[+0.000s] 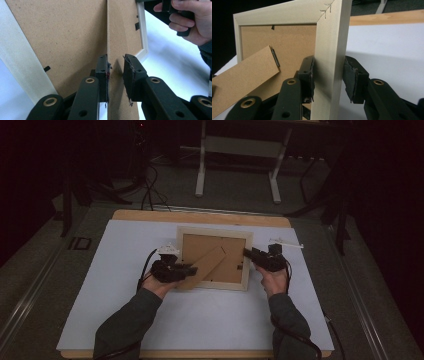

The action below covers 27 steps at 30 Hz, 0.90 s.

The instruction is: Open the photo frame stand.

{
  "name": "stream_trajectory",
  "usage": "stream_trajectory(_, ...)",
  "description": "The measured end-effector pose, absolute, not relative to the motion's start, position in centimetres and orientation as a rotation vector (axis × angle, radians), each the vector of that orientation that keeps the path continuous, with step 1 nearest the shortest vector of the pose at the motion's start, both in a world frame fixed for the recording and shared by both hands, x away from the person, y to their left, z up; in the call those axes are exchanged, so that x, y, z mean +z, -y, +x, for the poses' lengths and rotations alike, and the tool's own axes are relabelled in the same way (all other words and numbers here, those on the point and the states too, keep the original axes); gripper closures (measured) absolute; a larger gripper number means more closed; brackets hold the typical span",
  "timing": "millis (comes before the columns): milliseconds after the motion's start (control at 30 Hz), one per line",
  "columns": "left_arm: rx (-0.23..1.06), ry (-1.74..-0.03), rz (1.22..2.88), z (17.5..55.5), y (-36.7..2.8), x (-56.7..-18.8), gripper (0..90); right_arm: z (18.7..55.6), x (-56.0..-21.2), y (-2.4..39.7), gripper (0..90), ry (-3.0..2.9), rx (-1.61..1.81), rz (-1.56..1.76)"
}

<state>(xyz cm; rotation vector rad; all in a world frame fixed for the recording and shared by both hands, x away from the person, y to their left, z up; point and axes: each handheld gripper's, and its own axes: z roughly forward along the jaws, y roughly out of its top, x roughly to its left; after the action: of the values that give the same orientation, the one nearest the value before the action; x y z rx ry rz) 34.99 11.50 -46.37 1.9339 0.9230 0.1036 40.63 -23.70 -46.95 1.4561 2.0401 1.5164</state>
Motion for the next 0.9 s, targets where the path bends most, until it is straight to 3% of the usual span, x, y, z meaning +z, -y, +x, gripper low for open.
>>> stream_trajectory(900,0.194,-0.932,1.893,35.7,-11.1,-46.4,77.9,42.0,-44.3,22.3,62.7,-2.004,1.416,1.272)
